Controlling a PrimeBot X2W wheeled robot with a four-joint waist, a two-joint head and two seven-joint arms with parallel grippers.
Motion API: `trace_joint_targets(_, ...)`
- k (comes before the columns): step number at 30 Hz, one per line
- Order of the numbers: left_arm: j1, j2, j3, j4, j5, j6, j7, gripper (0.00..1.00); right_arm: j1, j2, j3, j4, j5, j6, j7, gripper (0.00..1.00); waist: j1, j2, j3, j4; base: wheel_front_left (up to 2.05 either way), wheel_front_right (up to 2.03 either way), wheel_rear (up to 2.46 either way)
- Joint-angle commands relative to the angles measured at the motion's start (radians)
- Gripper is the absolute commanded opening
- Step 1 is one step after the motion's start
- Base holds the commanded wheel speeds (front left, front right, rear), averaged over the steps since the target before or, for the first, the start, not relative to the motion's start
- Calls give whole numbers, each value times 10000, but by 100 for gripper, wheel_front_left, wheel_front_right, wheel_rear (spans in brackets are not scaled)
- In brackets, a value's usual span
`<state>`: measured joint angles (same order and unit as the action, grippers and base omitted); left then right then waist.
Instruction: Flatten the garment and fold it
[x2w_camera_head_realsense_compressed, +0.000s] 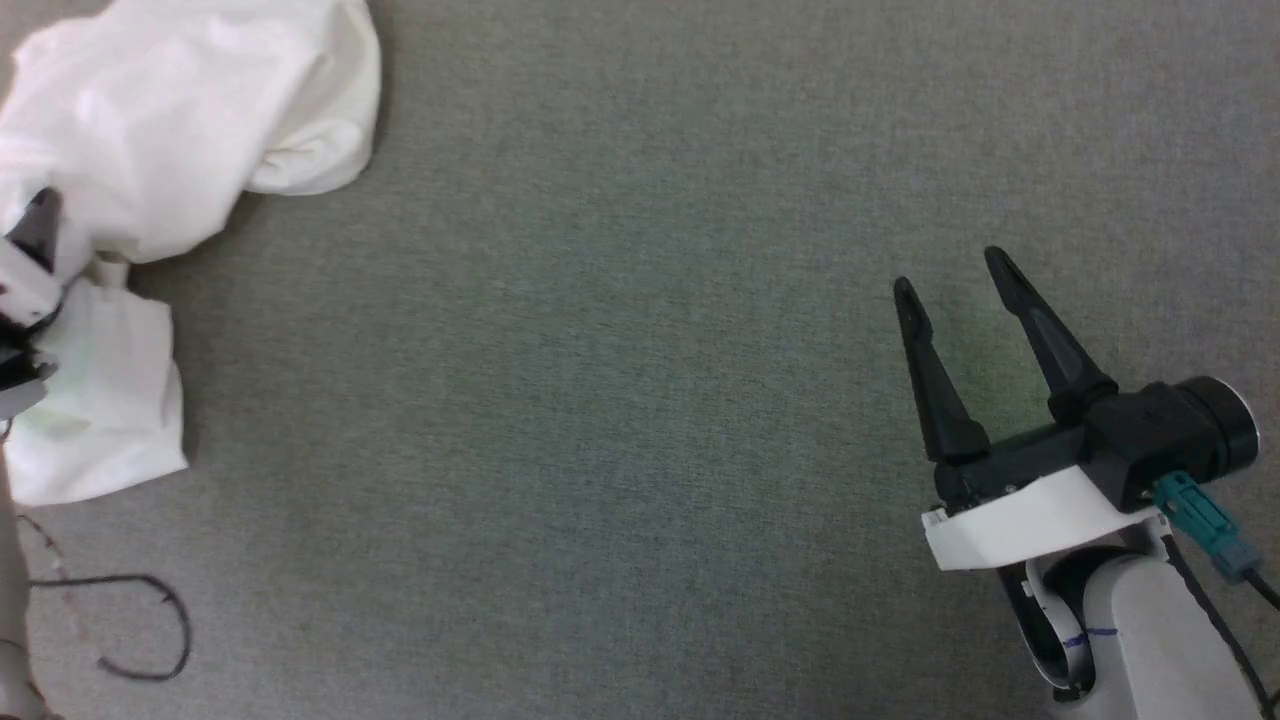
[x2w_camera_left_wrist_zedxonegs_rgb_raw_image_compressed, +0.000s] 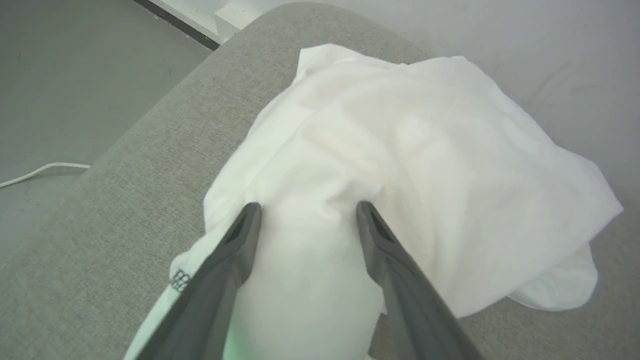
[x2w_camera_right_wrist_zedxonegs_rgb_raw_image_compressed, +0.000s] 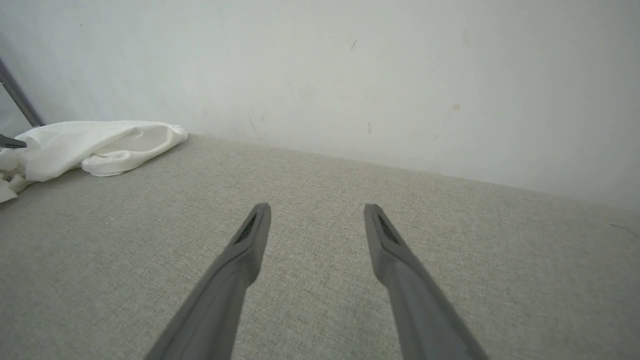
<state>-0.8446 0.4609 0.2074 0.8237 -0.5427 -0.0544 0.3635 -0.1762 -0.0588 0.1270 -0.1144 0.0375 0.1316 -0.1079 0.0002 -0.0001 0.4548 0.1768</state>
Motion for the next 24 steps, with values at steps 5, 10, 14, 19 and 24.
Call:
trace_joint_targets(5,-422,416,175,1069,-495,311,1099,100,-458,-23,163,173,229,-9,-212,100,-2,1,845,-389,0,0,0)
trace_joint_targets(10,-384,462,-120,1429,-578,215,2299,37,-683,-13,313,367,378,-9,-315,100,-2,1,923,-432,0,0,0)
trace_joint_targets(14,-307,298,-151,1337,-781,7,2642,0,-748,-6,327,561,462,-9,-404,100,-2,1,644,-457,0,0,0)
trace_joint_targets(19,-210,483,-327,818,-550,-164,1962,0,-598,12,199,783,515,-9,-585,100,-2,1,-57,-417,0,0,0)
trace_joint_targets(24,-223,789,-721,32,180,-156,427,0,-268,46,6,897,537,-9,-726,100,-2,1,-973,-289,0,0,0)
